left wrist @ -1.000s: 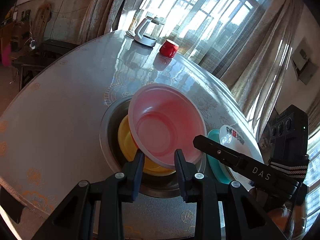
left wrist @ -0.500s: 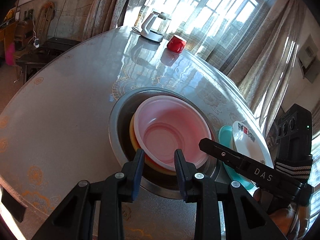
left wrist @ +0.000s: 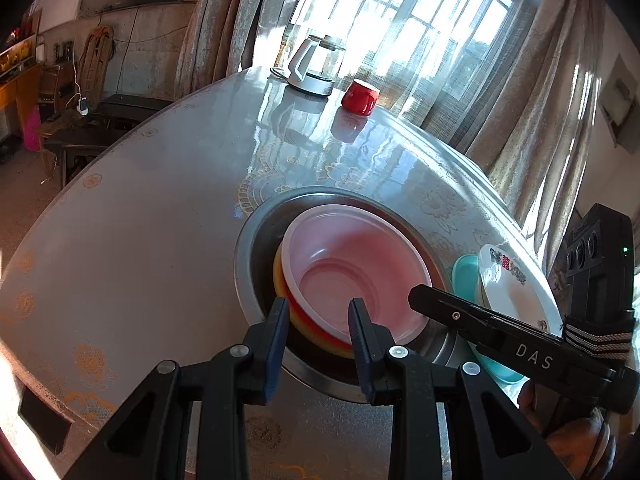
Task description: Organize plates and bowls
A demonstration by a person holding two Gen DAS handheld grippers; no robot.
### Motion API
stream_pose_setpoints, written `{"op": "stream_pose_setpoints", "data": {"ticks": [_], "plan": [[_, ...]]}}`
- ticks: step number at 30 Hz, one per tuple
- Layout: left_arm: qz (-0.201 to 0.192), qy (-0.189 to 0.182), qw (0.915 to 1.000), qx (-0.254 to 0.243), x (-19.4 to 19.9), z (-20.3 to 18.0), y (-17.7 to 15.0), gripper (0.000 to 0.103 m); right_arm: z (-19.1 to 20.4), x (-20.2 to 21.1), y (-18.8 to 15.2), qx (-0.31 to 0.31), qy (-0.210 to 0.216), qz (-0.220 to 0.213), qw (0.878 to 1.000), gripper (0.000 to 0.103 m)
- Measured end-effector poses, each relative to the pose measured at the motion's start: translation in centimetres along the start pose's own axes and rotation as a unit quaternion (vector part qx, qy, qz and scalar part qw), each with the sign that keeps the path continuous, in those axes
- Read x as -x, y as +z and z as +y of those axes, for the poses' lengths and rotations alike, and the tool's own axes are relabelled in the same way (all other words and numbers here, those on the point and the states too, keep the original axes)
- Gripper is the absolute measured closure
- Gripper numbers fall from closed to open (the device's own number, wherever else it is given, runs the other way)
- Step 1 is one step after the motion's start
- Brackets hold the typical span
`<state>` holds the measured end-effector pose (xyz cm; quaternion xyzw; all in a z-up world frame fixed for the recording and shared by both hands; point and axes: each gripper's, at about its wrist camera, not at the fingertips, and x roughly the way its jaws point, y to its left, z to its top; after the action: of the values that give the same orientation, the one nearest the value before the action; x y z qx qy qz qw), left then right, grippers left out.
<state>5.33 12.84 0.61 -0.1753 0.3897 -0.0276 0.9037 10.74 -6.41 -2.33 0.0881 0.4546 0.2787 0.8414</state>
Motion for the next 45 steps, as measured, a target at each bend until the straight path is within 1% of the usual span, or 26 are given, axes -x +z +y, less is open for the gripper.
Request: {"op": "stream_pose_setpoints", "data": {"ticks": [1, 3, 6, 9, 10, 13, 14, 21, 29, 35, 41, 45], "plan": [[-0.002, 0.003, 1.0, -0.003, 0.0, 0.0, 0.0, 0.073, -0.1, 0.1, 0.1, -0.003, 0.004, -0.001, 1.0, 0.082], [-0.003, 0.004, 1.0, -0.006, 0.0, 0.0, 0.0, 0.073, -0.2, 0.4, 0.2, -0.003, -0.003, -0.006, 1.0, 0.077], [-0.009, 0.009, 0.9998, -0.016, -0.1, -0.1, -0.1, 0.073, -0.3, 0.6, 0.2, -0.003, -0.008, -0.009, 1.0, 0.076], [-0.014, 0.018, 0.9994, -0.026, -0.1, -0.3, -0.3, 0.073, 0.0, 0.5, 0.1, 0.012, -0.014, -0.011, 1.0, 0.076], [-0.015, 0.021, 0.9993, -0.028, -0.1, -0.3, -0.3, 0.073, 0.2, 0.5, 0.0, 0.018, -0.018, -0.012, 1.0, 0.077], [-0.017, 0.026, 0.9989, -0.034, -0.2, -0.3, -0.4, 0.073, 0.8, 0.0, -0.2, 0.031, -0.024, -0.01, 0.999, 0.083], [-0.018, 0.027, 0.9989, -0.035, -0.2, -0.3, -0.5, 0.073, 0.9, 0.0, -0.2, 0.032, -0.026, -0.011, 0.999, 0.084], [-0.019, 0.028, 0.9985, -0.044, -0.4, -0.6, -0.7, 0.073, 0.7, 0.0, 0.1, 0.027, -0.027, -0.01, 0.999, 0.084], [-0.019, 0.032, 0.9981, -0.05, -0.6, -0.8, -0.8, 0.073, 1.2, -0.1, -0.1, 0.046, -0.041, -0.015, 0.998, 0.084], [-0.018, 0.036, 0.9977, -0.054, -1.0, -0.9, -0.7, 0.073, 1.1, -0.2, 0.1, 0.054, -0.053, -0.017, 0.997, 0.09], [-0.017, 0.04, 0.9975, -0.056, -1.3, -1.1, -0.7, 0.073, 1.2, -0.4, 0.2, 0.068, -0.064, -0.02, 0.995, 0.091], [-0.019, 0.047, 0.997, -0.058, -1.5, -1.1, -0.7, 0.073, 1.1, -0.4, 0.2, 0.067, -0.061, -0.021, 0.996, 0.091]]}}
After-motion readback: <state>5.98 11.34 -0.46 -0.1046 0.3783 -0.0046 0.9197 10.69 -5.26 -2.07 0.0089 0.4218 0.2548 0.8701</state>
